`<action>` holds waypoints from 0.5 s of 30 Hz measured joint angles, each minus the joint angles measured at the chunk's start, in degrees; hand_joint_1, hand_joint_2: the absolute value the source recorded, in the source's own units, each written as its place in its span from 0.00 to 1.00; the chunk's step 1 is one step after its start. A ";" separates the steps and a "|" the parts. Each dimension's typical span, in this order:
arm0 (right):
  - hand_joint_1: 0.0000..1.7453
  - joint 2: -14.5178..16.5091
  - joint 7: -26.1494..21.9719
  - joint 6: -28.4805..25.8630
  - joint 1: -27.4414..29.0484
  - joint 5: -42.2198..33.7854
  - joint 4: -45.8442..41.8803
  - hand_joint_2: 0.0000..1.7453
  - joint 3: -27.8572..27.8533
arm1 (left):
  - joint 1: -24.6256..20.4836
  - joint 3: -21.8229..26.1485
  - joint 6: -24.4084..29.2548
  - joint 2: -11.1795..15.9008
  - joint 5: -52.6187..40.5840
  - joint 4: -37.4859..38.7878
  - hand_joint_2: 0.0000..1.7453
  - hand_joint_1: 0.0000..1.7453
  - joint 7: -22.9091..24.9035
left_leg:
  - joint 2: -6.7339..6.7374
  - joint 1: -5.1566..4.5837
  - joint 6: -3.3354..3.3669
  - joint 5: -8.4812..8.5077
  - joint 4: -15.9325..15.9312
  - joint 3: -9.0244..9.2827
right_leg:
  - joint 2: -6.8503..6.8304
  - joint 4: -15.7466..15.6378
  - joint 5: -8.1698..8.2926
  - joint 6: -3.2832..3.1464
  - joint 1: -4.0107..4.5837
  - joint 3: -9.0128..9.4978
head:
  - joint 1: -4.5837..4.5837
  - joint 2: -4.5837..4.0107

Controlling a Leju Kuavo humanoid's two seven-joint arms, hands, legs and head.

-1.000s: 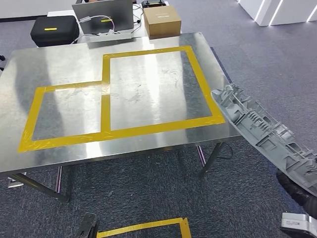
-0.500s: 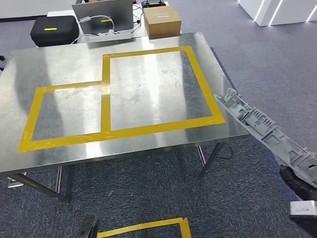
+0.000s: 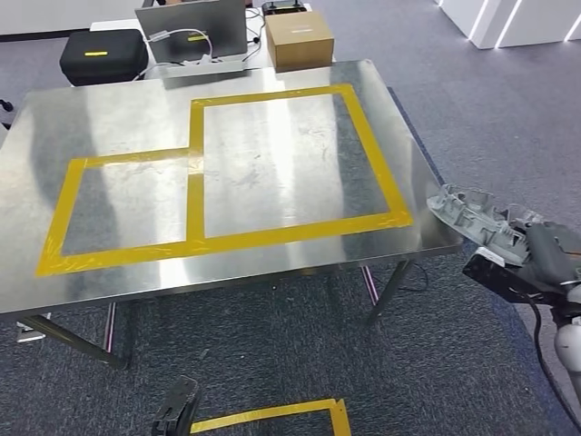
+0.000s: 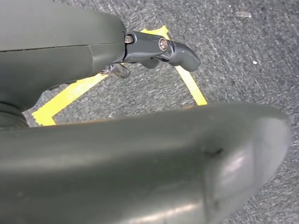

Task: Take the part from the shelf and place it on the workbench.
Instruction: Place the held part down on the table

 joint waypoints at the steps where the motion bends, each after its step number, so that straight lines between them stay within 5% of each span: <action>1: 1.00 -0.18 0.27 0.03 -1.37 0.20 1.70 1.00 1.31 | 0.02 -0.30 0.00 -0.02 0.01 0.00 0.00 0.00 0.09 | -0.07 0.01 0.00 0.01 0.00 -0.02 | -0.06 0.01 0.00 0.00 0.00 -0.01 | 0.00 0.00; 15: 1.00 -1.59 1.83 1.74 -9.97 3.65 10.13 1.00 11.70 | -0.07 -2.94 -0.40 -0.08 1.03 -0.16 0.00 0.00 0.84 | -0.12 0.00 -0.01 0.01 -0.03 -0.18 | -0.04 0.10 -0.04 -0.05 -0.01 -0.16 | 0.01 0.00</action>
